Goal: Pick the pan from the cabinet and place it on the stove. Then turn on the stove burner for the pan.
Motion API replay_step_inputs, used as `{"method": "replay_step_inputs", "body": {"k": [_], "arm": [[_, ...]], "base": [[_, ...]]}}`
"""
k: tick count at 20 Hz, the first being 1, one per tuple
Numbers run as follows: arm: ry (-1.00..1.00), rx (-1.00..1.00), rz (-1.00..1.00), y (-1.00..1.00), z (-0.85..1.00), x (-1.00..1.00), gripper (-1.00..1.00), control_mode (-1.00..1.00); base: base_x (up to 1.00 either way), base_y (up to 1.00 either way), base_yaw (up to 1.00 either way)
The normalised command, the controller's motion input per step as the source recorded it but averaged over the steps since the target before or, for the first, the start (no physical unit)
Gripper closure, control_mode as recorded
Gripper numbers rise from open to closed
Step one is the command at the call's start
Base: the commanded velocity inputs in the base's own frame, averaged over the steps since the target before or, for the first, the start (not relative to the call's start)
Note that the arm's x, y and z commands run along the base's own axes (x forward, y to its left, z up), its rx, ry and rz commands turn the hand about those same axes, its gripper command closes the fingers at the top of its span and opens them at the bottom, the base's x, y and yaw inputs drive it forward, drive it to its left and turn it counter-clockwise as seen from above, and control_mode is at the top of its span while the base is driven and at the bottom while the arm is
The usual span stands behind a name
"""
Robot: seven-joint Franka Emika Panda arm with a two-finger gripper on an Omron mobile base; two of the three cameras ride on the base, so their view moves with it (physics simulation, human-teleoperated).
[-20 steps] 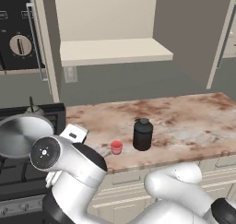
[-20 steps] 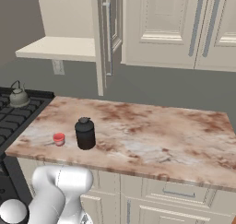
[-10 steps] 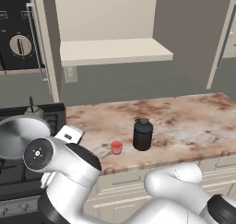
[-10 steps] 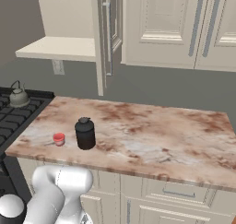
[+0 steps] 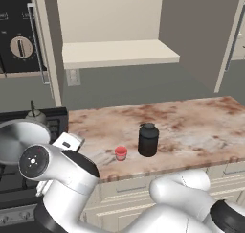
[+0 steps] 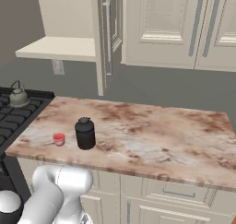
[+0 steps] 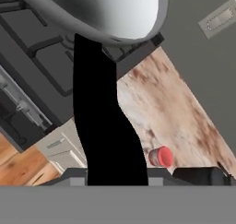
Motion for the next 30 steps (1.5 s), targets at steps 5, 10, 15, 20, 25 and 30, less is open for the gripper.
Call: {"method": "replay_step_inputs", "body": {"k": [5,10,15,20,25,30], "arm": [[0.01,0.01,-0.13,0.30,-0.14,0.16,1.00,-1.00],[0.01,0.00,-0.15,0.38,-0.12,0.13,1.00,-1.00],[0.00,0.00,-0.11,0.25,-0.06,0.02,1.00,-1.00],[0.00,0.02,-0.07,0.09,-0.07,0.00,1.00,-1.00],[0.01,0.01,-0.06,0.18,-0.07,0.00,1.00,-1.00],[0.02,0.00,-0.05,0.18,-0.05,0.00,1.00,-1.00]], "base": [[0.00,0.00,0.00],[0.00,0.00,0.00],[0.00,0.00,0.00],[0.00,0.00,0.00],[0.00,0.00,0.00],[0.00,0.00,0.00]]}}
